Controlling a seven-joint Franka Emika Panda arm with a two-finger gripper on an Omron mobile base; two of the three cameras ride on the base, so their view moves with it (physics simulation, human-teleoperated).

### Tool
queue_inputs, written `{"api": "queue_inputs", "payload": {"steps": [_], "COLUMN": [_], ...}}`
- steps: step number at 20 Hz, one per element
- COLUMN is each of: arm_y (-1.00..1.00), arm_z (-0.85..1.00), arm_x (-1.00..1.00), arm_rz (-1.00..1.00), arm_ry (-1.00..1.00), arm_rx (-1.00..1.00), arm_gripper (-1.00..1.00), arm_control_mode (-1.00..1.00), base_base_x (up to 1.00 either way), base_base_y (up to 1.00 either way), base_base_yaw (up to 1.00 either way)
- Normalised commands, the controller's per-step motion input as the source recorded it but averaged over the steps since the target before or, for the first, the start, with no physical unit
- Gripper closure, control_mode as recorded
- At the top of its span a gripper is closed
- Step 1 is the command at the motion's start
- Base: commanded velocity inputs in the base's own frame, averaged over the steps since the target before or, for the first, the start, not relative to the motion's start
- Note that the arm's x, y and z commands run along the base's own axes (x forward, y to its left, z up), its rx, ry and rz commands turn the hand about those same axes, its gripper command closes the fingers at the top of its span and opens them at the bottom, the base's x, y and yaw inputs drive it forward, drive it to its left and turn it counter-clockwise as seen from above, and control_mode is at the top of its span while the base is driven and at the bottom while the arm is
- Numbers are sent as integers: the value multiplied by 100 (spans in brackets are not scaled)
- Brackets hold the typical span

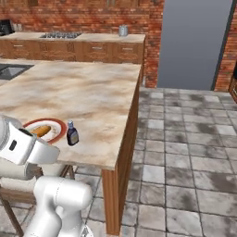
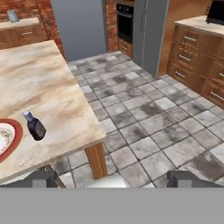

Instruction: Move the hot dog bun to the plate on the dining table and place the condiment next to that plate. Then navigate to the fridge and take the sausage and place it on the plate as well.

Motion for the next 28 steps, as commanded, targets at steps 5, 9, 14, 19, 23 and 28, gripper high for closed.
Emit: {"api": "queue_inputs", "payload": {"steps": [5, 9, 14, 19, 23, 28], "arm_y": [0, 0, 0, 0, 0, 0], "arm_z": [0, 0, 0, 0, 0, 0], "arm_x": [0, 0, 0, 0, 0, 0], "arm_rz": [0, 0, 0, 0, 0, 0], "arm_ry": [0, 0, 0, 0, 0, 0], "arm_rx": [0, 0, 0, 0, 0, 0], "arm_gripper": [-100, -100, -100, -100, -100, -100], "arm_control_mode": [100, 100, 100, 100, 100, 100], "base_base_x": [4, 36, 78, 100, 100, 100], "base_base_y": [-99, -100, -100, -95, -70, -29], "base_base_yaw": [-63, -35, -19, -2, 0, 0]}}
